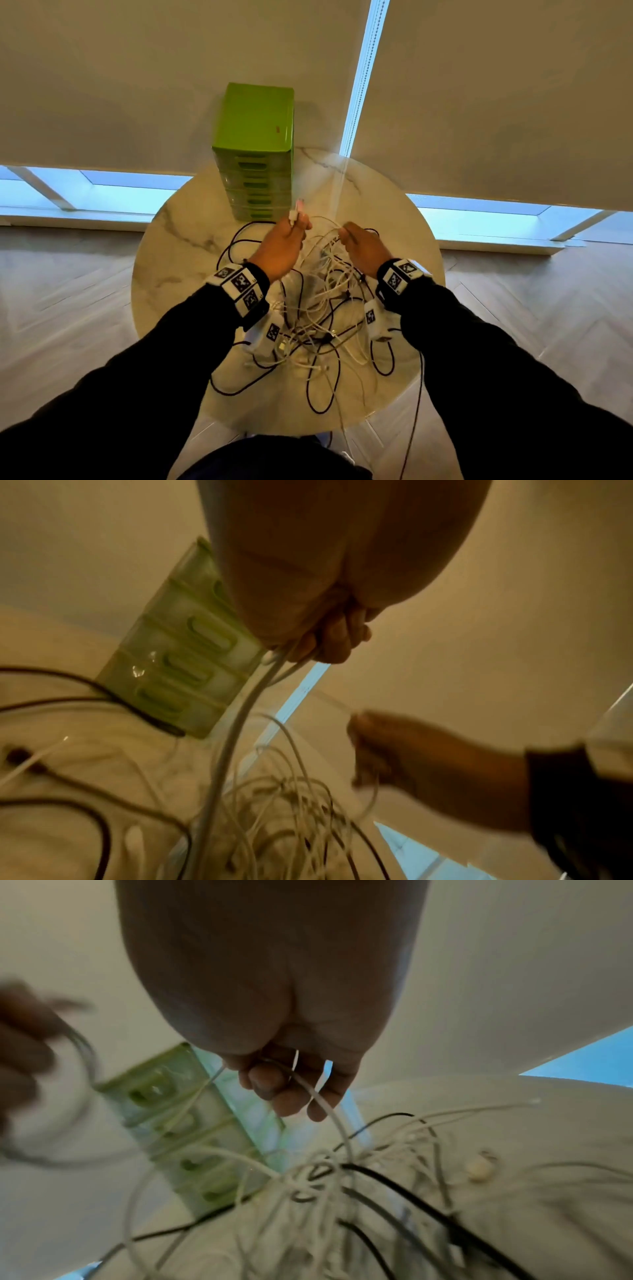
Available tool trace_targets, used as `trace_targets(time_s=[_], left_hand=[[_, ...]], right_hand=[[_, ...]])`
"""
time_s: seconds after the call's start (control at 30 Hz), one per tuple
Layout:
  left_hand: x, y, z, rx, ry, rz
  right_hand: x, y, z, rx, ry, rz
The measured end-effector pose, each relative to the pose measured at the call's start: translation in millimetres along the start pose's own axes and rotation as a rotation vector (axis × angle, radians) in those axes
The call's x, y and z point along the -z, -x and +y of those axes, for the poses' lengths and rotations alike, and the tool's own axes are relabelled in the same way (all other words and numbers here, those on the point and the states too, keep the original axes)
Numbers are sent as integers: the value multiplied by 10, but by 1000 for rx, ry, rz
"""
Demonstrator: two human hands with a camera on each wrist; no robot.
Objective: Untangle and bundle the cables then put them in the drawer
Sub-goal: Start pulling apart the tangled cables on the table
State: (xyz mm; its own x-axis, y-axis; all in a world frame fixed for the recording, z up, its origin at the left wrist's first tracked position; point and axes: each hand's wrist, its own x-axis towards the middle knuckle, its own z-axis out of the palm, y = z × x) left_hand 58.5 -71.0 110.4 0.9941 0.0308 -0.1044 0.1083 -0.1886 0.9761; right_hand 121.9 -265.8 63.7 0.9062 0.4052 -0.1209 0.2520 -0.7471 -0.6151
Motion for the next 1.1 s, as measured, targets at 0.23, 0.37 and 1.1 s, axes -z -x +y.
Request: trace_targets(time_s=[0.23, 0.37, 1.1], left_hand=[[-204, 63, -141, 116, 57, 48], [-269, 12, -65, 129, 138, 111], [-589, 115, 230, -92, 119, 37]], right_hand=[[7, 147, -507, 244, -96, -111], [25, 257, -359, 190, -174, -171], [289, 702, 63, 182, -66, -118]])
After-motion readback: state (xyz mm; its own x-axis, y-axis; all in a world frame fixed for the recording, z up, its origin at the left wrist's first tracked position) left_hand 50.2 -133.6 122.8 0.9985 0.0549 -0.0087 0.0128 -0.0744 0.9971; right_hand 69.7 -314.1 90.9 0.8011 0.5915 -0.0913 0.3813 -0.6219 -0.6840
